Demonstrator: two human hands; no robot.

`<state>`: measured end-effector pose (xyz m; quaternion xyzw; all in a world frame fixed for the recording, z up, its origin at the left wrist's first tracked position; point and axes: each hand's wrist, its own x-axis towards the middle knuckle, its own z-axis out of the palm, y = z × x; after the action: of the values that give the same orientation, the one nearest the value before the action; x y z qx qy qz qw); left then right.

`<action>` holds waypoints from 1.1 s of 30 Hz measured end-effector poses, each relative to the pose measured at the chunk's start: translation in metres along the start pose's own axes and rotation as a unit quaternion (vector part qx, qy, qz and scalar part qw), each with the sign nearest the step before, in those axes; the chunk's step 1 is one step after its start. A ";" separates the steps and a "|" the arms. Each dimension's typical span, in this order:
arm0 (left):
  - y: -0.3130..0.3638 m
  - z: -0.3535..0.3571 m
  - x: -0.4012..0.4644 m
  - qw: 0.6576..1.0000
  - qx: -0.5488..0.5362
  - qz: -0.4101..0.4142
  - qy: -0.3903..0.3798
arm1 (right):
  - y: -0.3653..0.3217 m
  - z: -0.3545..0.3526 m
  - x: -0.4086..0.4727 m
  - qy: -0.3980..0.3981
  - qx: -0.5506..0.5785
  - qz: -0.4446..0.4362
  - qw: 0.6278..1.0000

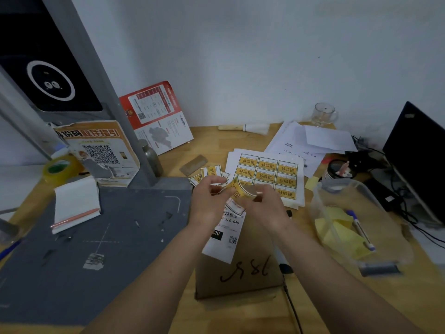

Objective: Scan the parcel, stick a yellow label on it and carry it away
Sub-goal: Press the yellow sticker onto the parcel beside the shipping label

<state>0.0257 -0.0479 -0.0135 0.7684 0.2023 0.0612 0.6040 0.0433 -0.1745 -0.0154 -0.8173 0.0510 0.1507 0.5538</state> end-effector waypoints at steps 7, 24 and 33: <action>-0.013 0.005 -0.005 0.998 -0.023 -0.045 0.035 | 0.016 -0.002 -0.001 0.031 0.158 0.075 0.984; -0.063 0.028 0.057 0.947 0.311 0.045 0.062 | 0.045 0.024 0.068 0.166 0.017 0.043 0.985; -0.075 0.030 0.060 0.929 0.355 0.083 0.067 | 0.054 0.034 0.073 0.194 -0.099 -0.008 0.976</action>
<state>0.0732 -0.0375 -0.1014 0.9409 0.1858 0.0864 0.2696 0.0931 -0.1579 -0.0970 -0.8823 0.1359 -0.0108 0.4505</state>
